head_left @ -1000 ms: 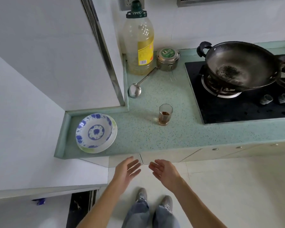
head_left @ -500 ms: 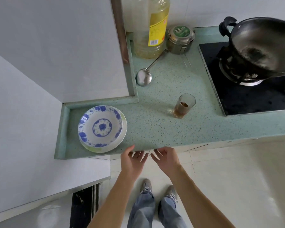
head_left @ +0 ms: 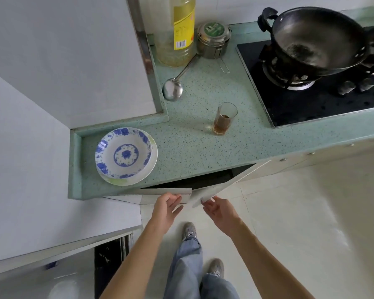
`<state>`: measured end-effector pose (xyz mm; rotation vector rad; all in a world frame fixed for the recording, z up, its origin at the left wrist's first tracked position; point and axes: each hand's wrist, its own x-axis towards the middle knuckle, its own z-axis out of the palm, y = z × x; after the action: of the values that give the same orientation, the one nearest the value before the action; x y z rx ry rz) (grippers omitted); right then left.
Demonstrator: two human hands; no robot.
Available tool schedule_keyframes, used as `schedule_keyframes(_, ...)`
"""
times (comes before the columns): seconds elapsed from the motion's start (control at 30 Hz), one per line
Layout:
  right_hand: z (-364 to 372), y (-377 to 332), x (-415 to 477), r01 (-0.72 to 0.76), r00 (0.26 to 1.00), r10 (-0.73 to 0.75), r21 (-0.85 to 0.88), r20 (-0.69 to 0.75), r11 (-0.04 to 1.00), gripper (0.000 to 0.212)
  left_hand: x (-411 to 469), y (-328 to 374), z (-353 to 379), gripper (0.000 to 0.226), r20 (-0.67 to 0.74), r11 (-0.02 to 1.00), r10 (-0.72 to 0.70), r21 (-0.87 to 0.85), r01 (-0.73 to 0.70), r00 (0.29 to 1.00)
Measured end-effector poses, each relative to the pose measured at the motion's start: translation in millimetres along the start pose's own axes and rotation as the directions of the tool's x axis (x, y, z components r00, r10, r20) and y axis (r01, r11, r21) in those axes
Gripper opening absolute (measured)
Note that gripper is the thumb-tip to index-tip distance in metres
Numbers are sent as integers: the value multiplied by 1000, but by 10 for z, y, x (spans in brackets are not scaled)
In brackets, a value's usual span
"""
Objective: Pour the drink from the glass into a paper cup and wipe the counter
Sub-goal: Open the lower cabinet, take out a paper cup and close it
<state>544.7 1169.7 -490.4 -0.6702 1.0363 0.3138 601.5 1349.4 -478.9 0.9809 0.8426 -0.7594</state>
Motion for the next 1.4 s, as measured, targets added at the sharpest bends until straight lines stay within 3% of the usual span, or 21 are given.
schedule_keyframes(0.23,-832,296,-405,78,976,-128,-267,-177,960,44,-225,-529,-420,11,-126,946,92,320,-47,988)
schedule_keyframes(0.4,-1303,296,-610,103,949,-243,-532,-199,840,38,-379,-657,-608,8,-201,858,123,513,-3,972)
schedule_keyframes(0.6,-1716,232,-750,102,912,-289,-523,-290,846,18,-677,-833,-1120,25,-243,702,204,712,32,948)
schedule_keyframes(0.77,-2038,100,-902,99,882,-335,-564,-332,819,18,-910,-862,-1603,28,-267,555,268,828,78,926)
schedule_keyframes(0.83,-2133,61,-1005,126,854,-404,-623,-328,772,9,-992,-875,-1757,33,-299,482,325,869,116,897)
schedule_keyframes(0.93,-2257,64,-1174,151,825,-506,-763,-254,628,40,-1097,-894,-1907,40,-343,313,431,924,218,835)
schedule_keyframes(1.03,-2227,115,-1360,71,808,-542,-876,-230,477,34,-1132,-883,-2001,65,-419,261,458,907,331,784)
schedule_keyframes(1.1,-2225,168,-1379,7,768,-599,-932,-226,361,33,-1183,-889,-1973,72,-440,119,485,889,442,755)
schedule_keyframes(1.17,-2249,255,-1356,-63,732,-642,-961,-227,268,37,-1270,-924,-1833,63,-364,-62,537,883,466,761)
schedule_keyframes(1.23,-2237,350,-1339,-91,727,-651,-970,-220,227,40,-1338,-977,-1598,54,-230,-196,522,905,377,822)
schedule_keyframes(1.3,-2194,434,-1338,-84,748,-641,-982,-174,168,45,-1346,-1023,-1336,51,-86,-270,481,932,241,872)
schedule_keyframes(1.4,-2035,552,-1407,-71,784,-617,-997,-66,17,47,-1326,-1033,-961,53,103,-337,446,939,60,889)
